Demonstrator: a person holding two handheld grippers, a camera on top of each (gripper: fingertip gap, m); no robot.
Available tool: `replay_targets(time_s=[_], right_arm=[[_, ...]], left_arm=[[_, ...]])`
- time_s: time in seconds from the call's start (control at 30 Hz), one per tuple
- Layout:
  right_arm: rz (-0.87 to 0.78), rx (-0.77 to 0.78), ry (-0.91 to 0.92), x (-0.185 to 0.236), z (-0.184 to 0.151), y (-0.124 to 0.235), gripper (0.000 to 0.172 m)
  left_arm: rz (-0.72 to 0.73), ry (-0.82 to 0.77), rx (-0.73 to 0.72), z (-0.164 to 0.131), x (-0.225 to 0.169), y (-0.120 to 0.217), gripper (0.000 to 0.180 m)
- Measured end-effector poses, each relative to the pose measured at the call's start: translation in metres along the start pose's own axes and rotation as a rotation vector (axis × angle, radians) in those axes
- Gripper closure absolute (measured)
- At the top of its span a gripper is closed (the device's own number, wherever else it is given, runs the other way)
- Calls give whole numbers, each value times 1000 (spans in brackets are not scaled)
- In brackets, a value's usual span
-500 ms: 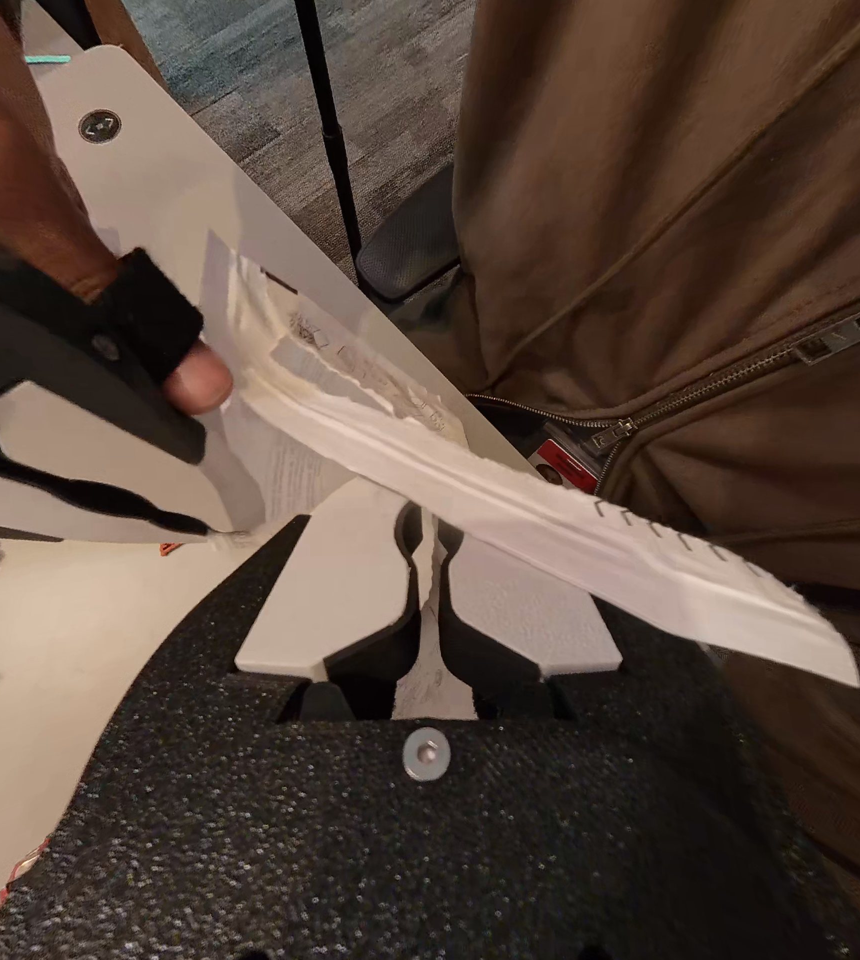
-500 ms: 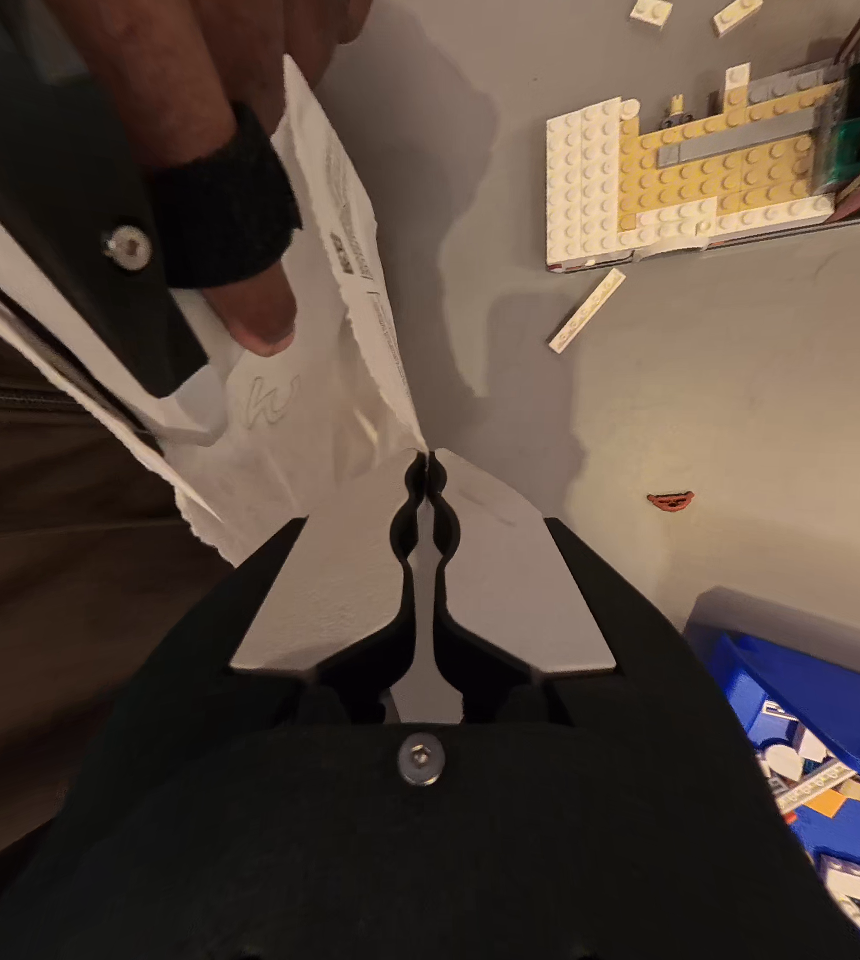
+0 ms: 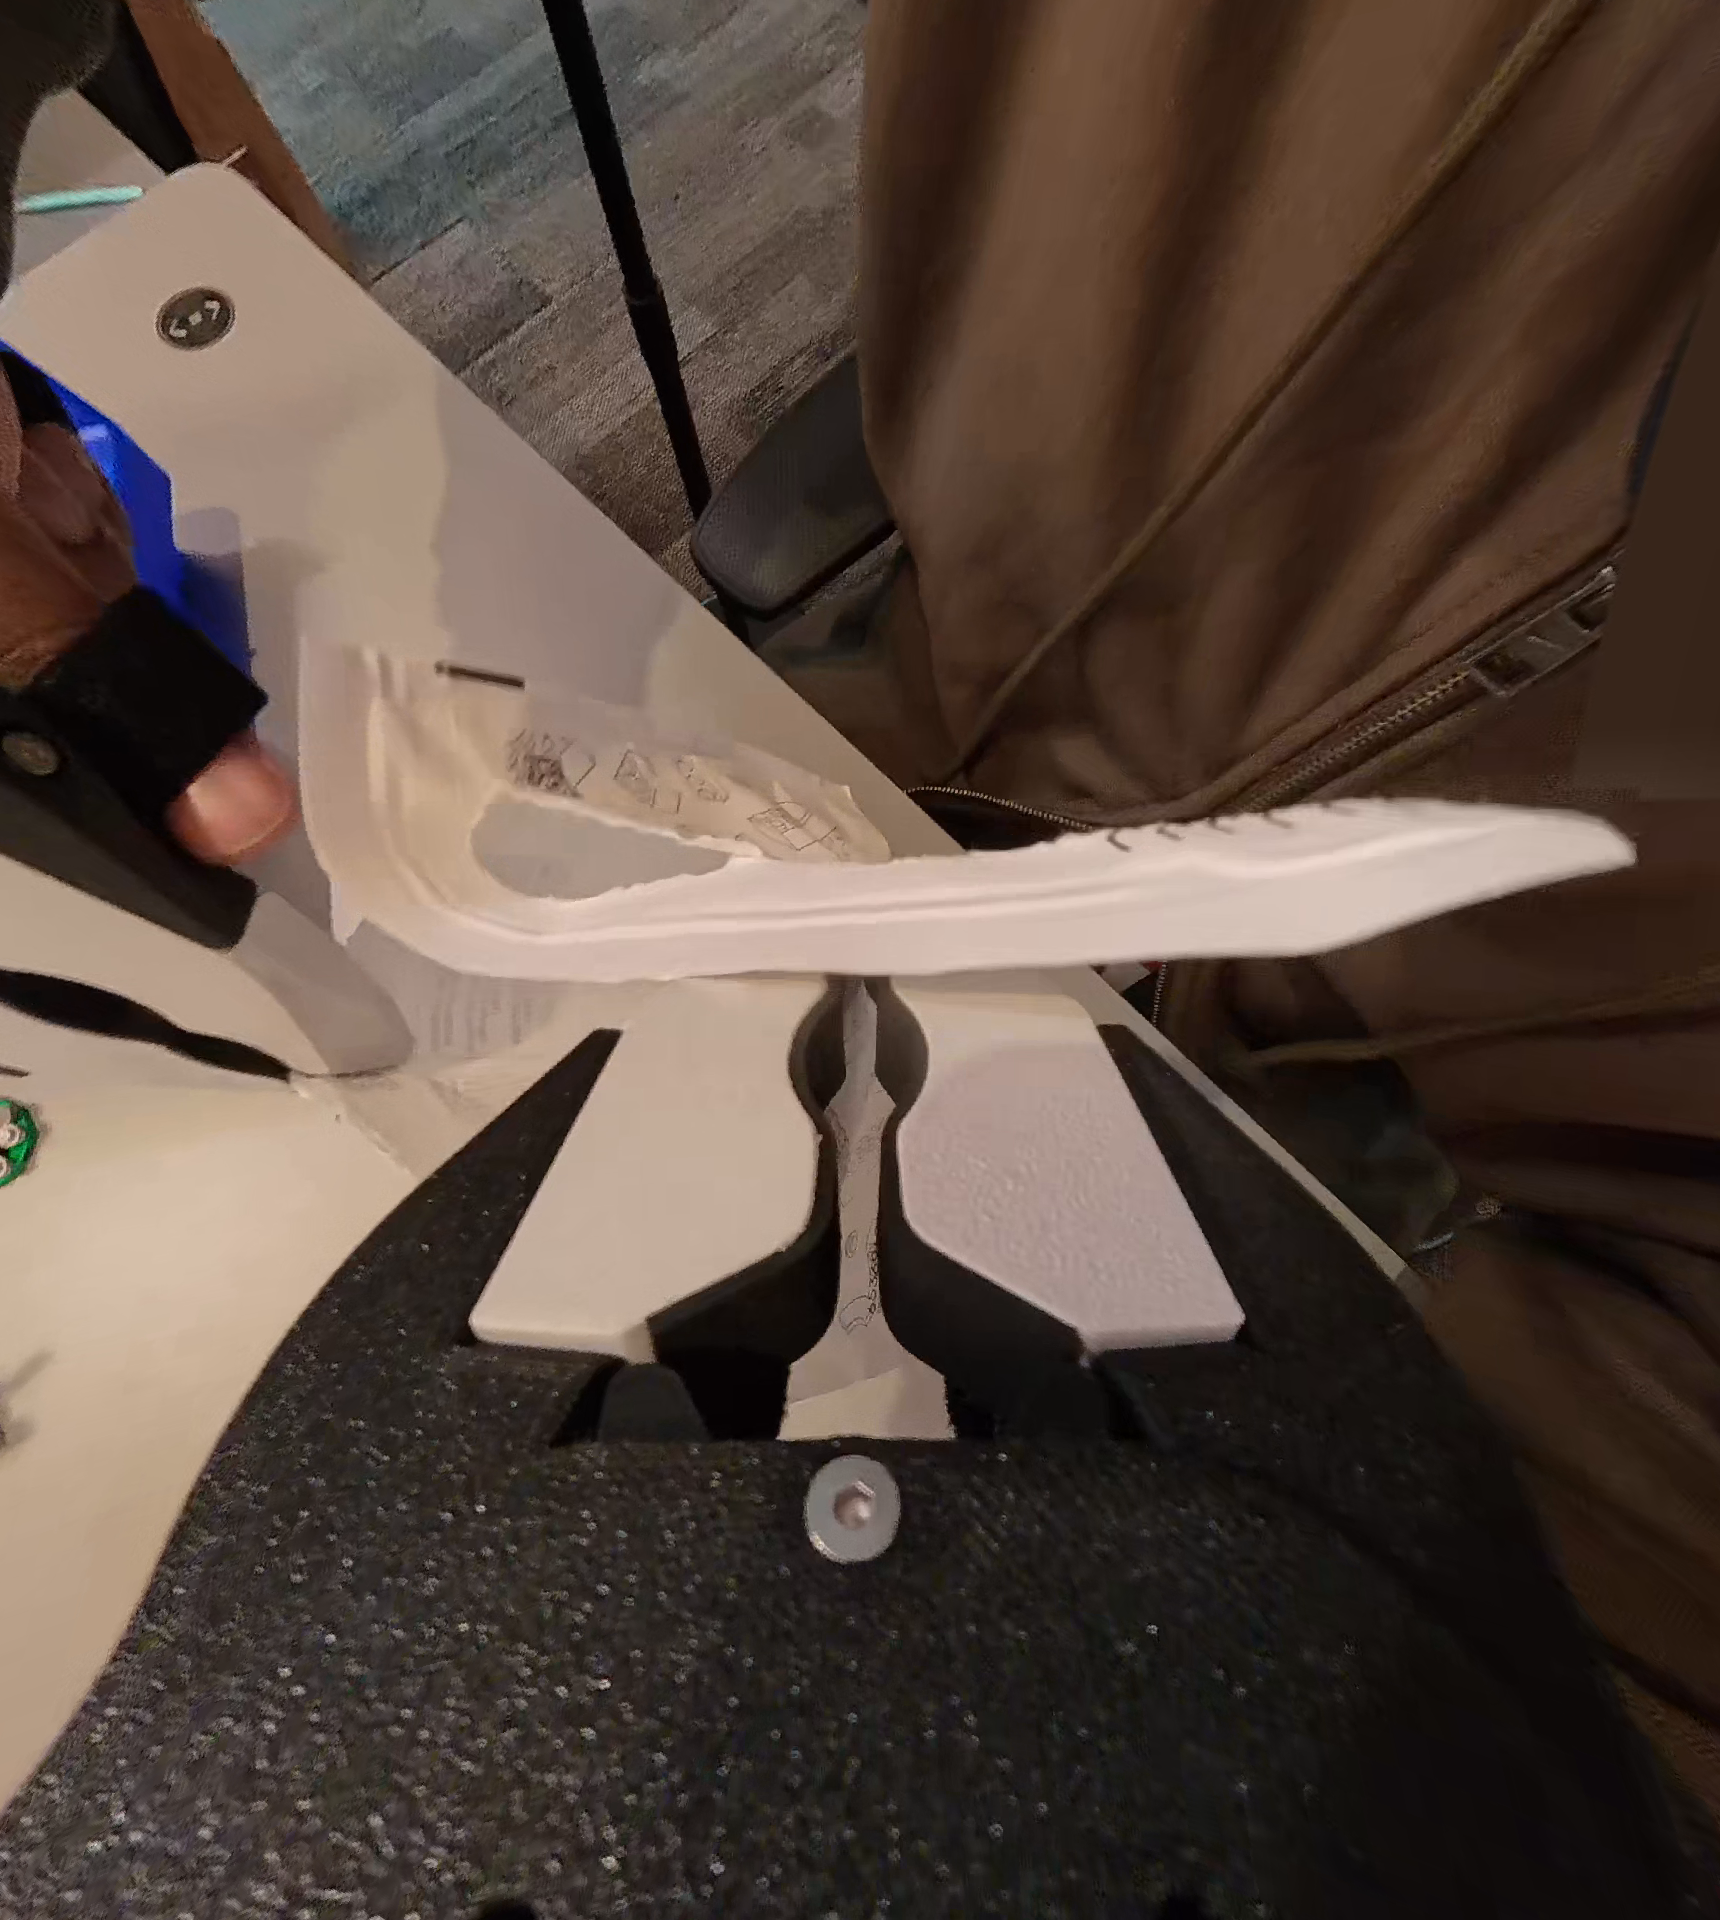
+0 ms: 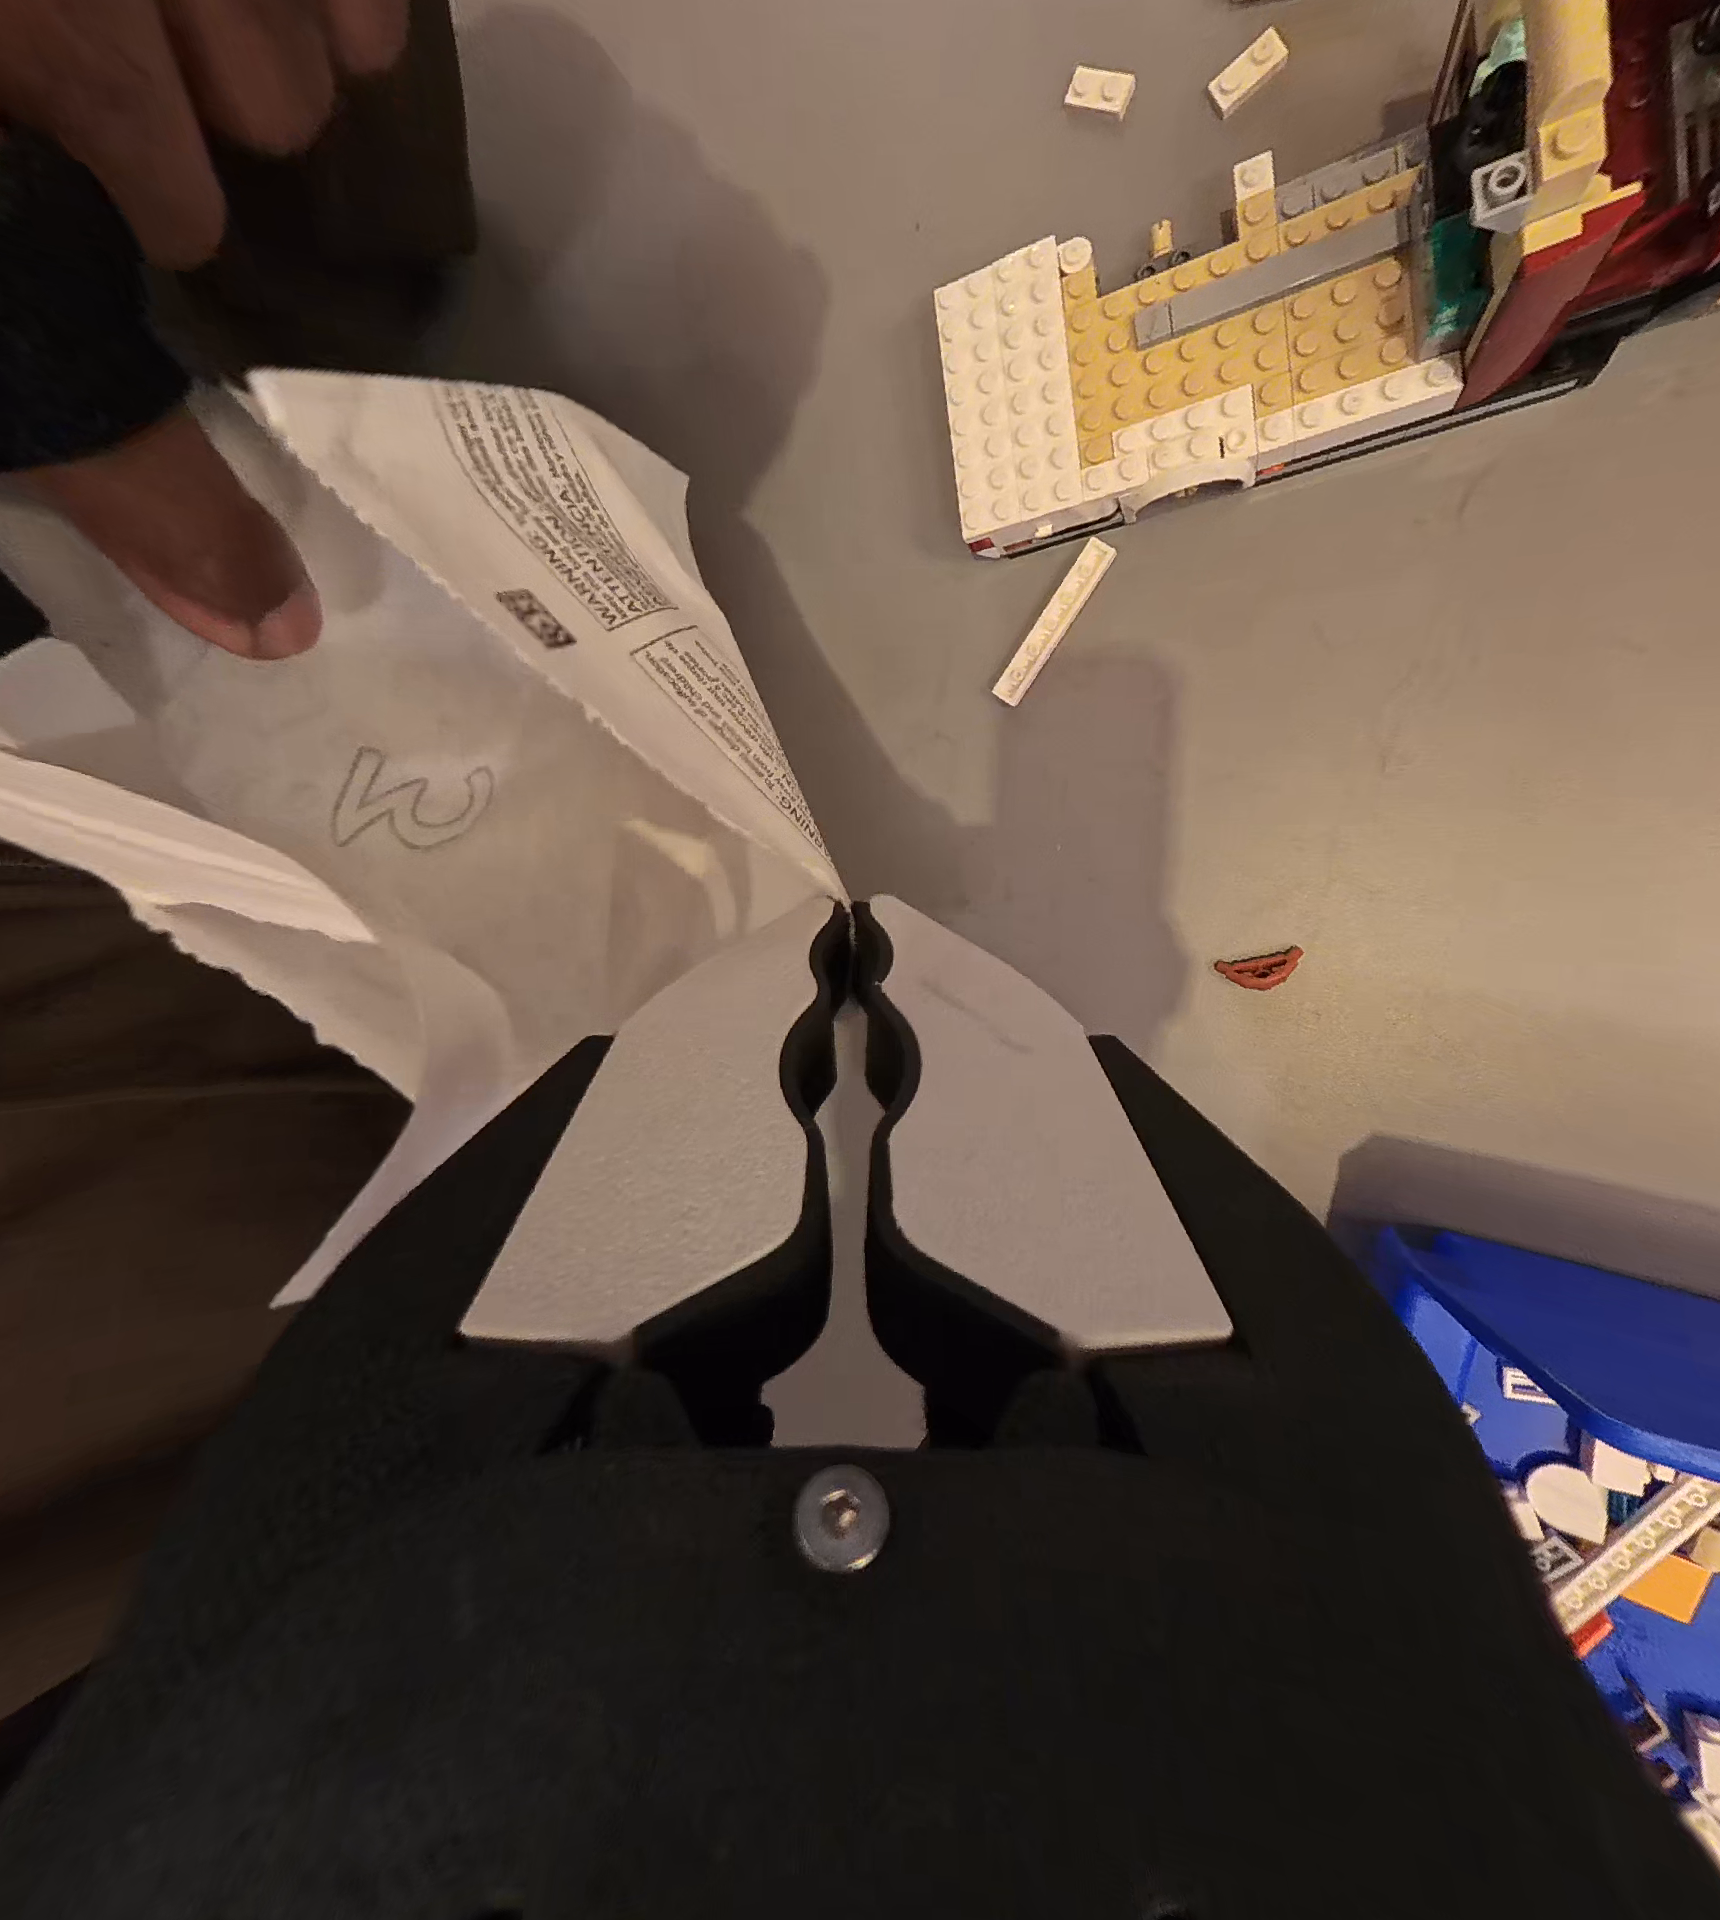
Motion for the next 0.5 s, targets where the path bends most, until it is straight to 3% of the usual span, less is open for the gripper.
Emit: replay_targets(time_s=[0.13,0.33,0.5], right_arm=[[51,-24,25,5,-2,-7,169],[45,-131,25,3,3,-3,143],[-58,-230,24,-13,5,17,138]], left_arm=[[20,34,28,-7,7,-3,180],[69,66,17,-10,23,-6,180],[75,91,-12,-10,31,-6,180]])
Point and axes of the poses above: each gripper's, where its closed fingertips meet, y back along the fingers, z out of its top, x = y × z across the jaws, the point moved 2 cm from there along y, back along the fingers, and after that the axes turned 2 degrees about -x, right-handed, at the moved point
